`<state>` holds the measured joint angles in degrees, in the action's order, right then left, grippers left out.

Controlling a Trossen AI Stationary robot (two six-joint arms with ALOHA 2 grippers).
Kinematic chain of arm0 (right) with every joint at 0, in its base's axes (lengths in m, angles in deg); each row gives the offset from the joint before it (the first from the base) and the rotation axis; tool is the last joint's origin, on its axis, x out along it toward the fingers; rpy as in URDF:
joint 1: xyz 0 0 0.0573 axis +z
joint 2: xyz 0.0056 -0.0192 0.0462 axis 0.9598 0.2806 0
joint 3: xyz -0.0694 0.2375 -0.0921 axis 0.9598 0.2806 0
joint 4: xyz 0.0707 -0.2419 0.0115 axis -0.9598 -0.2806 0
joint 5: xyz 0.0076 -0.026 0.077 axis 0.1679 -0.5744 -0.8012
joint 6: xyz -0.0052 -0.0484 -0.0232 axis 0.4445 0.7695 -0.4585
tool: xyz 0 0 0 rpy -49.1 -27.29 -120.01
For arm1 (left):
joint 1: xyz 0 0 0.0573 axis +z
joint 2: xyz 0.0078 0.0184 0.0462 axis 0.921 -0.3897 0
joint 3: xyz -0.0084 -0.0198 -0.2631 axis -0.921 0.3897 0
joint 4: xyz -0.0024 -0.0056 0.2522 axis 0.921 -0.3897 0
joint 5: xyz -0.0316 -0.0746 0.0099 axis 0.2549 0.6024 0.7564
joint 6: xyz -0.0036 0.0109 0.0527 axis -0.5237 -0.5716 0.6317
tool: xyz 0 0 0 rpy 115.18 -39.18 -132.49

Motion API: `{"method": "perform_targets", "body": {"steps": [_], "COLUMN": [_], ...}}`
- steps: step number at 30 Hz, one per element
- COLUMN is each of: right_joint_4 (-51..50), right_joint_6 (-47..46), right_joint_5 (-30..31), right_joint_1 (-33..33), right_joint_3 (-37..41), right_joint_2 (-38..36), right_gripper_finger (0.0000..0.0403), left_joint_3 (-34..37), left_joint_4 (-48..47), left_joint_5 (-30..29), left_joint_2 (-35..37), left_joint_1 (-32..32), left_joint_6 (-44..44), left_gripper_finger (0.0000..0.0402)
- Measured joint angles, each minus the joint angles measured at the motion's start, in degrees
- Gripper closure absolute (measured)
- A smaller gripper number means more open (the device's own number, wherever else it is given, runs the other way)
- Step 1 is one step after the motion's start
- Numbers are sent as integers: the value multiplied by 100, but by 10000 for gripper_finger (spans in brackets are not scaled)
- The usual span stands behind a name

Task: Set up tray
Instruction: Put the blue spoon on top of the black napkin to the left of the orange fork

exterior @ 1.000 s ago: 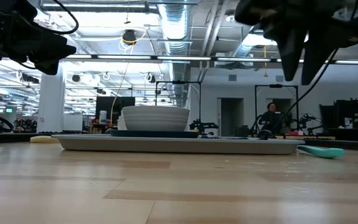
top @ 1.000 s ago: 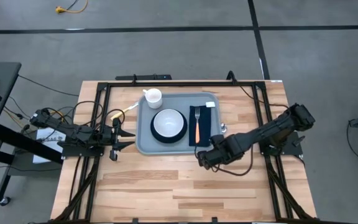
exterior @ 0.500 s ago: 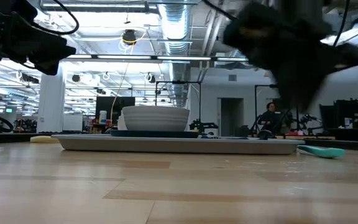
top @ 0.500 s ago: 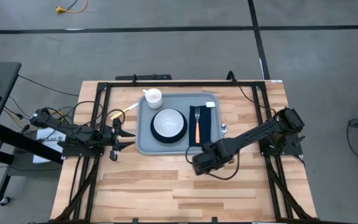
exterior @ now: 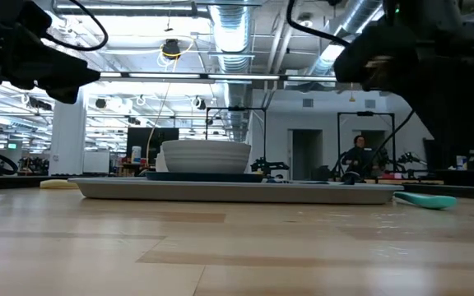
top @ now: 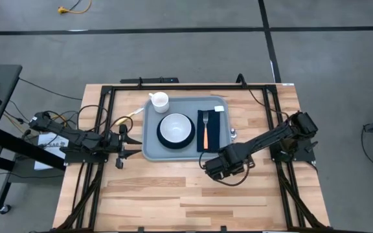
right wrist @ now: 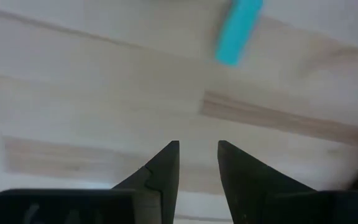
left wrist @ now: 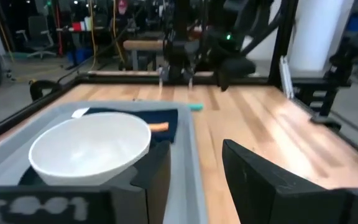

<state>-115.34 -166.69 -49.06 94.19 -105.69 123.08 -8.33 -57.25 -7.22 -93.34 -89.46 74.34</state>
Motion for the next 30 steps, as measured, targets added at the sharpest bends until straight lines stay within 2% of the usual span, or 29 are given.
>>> {"method": "perform_targets", "body": {"steps": [9, 16, 20, 23, 26, 30], "right_joint_4": [-842, -1588, -1492, -1199, -960, -888], "right_joint_6": [552, 645, 180, -291, -539, -605], "right_joint_5": [69, 746, 1419, 1641, 1672, 1538], "right_joint_1": [-235, -425, -323, -176, -44, -5], "right_joint_3": [11, 86, 299, 583, 867, 1189], "right_joint_2": [-160, -1052, -1855, -2324, -2483, -2310], "right_gripper_finger": [300, 300, 300, 301, 301, 301], "left_joint_3": [-2, -2, -2, -2, -4, -4], "left_joint_4": [-4, -8, -9, -9, -9, -9], "left_joint_5": [61, 61, 59, 61, 59, 61], "left_joint_2": [9, 11, 11, 11, 11, 12], "left_joint_1": [-2, -2, -2, -2, -2, -2], "left_joint_6": [-2, -2, -2, -2, -4, -4], "left_gripper_finger": [267, 267, 267, 267, 267, 267]}}
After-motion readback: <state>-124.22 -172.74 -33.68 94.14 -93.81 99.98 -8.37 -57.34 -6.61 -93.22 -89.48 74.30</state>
